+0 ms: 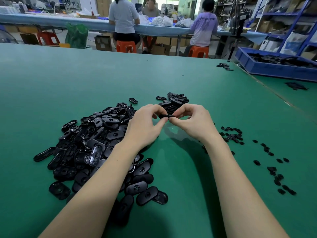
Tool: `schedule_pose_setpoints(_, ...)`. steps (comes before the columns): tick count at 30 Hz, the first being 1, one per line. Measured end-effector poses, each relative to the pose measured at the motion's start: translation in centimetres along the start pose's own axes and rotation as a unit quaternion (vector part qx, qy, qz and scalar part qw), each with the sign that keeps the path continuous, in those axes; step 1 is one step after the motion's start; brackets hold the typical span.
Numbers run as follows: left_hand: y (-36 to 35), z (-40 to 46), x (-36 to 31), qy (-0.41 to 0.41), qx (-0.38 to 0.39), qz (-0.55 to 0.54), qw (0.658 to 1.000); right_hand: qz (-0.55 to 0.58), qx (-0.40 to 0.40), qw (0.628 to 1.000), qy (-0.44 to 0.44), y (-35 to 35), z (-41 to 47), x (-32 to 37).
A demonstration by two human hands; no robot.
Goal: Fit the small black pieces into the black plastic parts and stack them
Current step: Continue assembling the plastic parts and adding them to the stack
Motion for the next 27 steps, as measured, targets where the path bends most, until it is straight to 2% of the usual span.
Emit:
schedule_pose_setpoints(13,-0.9,-0.2,-0.4,-0.013,0.044,0.053,0.998,-0.015,-0.013,0.999,0.038,-0.3,-0.9,-0.1)
schedule_pose_setpoints(16,-0.7,-0.1,-0.2,-0.010,0.022,0.042,0.999,-0.012,-0.020,0.999,0.047,-0.3,-0.8,0.0)
schedule_pose_setpoints(20,0.1,0.0,0.5,0.017,-0.029,-0.038,0.999,-0.024,0.004,0.995,0.095,0.1,-0.6,1.1)
schedule_pose_setpoints(23,0.2,0.1,0.7,0.014,-0.041,-0.049,0.998,-0.067,-0.026,0.989,0.127,0.3,-0.8,1.7)
schedule_pose_setpoints(27,0.1,0.0,0.7,0.013,-0.043,-0.060,0.997,-0.077,-0.053,0.989,0.118,0.7,-0.5,1.2)
Point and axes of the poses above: each hand's wrist, its own z-axis towards the middle knuckle, its own y-axis out of the back of the hand, x = y × z, the point moved 10 cm from there along z, towards the middle knuckle, and after that the axes turned 5 degrees about -y, right-handed, at the moved point
